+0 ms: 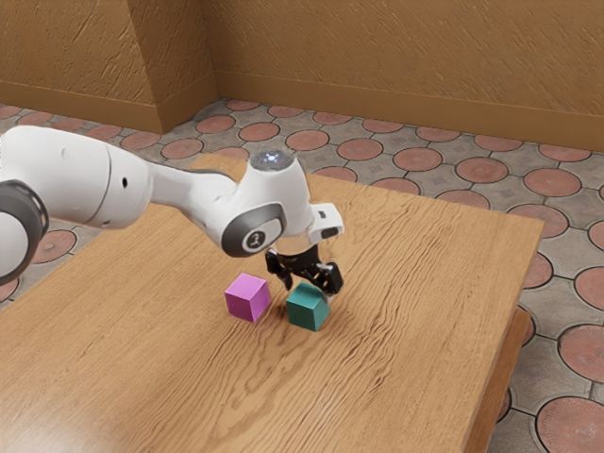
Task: Pick up the blue block with one arm, and put the blue block on the pink block with one arm
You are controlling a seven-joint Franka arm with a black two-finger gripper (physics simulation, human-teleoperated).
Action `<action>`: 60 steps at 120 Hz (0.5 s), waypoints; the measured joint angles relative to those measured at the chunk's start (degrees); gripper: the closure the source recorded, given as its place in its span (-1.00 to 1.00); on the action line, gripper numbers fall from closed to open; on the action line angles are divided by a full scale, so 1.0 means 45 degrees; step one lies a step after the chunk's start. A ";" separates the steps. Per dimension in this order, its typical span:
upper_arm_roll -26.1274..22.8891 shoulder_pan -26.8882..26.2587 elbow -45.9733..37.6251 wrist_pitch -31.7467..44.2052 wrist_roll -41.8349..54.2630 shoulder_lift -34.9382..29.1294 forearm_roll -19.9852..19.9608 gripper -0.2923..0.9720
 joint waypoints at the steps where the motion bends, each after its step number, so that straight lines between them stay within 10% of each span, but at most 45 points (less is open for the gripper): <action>1: -0.0002 0.0001 -0.0076 0.0032 -0.0021 -0.0008 0.0016 -0.54; 60: 0.0119 0.0021 -0.0758 0.0610 -0.0763 -0.0001 0.0511 -0.28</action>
